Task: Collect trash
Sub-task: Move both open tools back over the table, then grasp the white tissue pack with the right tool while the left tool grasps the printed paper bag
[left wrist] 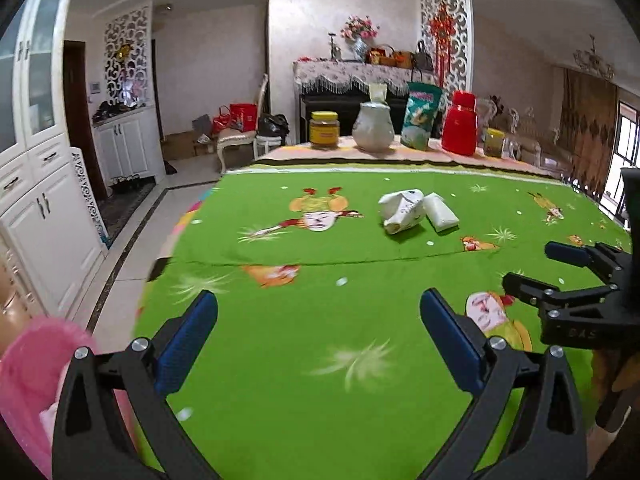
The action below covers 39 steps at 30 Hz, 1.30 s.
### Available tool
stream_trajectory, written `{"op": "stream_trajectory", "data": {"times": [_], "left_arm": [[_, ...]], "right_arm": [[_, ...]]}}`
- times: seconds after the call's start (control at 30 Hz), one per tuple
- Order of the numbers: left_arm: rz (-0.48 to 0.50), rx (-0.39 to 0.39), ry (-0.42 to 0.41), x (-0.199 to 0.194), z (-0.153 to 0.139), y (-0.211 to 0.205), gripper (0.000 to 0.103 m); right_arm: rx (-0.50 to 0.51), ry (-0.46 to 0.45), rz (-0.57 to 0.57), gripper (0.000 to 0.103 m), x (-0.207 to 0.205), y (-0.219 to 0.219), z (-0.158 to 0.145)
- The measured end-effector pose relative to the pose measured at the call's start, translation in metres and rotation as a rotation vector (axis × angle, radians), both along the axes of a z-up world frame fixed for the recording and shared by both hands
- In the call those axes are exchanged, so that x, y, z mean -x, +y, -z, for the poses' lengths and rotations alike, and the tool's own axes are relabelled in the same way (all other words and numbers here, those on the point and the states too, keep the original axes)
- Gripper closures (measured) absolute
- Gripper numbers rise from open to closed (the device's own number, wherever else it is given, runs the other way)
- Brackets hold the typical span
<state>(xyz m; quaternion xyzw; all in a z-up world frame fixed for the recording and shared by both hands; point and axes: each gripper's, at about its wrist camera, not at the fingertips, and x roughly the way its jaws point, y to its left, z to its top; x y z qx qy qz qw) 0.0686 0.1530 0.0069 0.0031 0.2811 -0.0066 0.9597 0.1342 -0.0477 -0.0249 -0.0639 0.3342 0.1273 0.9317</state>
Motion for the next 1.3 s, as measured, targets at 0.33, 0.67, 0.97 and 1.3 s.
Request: {"op": "stream_trajectory", "data": {"times": [0.33,0.67,0.97,1.3], "left_arm": [[-0.016,0.017,0.087,-0.08,0.02,-0.007,0.005],[0.016,-0.018,0.159,-0.157,0.034,-0.019,0.005],[0.073,0.006,0.227,-0.205,0.053,-0.049,0.005],[0.097,0.051,0.263,-0.263,0.06,-0.098,0.005]], "right_arm": [[-0.006,0.06,0.056,0.017,-0.084,-0.017,0.017],[0.005,0.178,0.071,0.026,-0.197,0.001,0.043],[-0.04,0.221,0.004,0.063,-0.201,-0.025,0.044],[-0.09,0.156,0.048,0.063,-0.178,-0.079,0.029]]}}
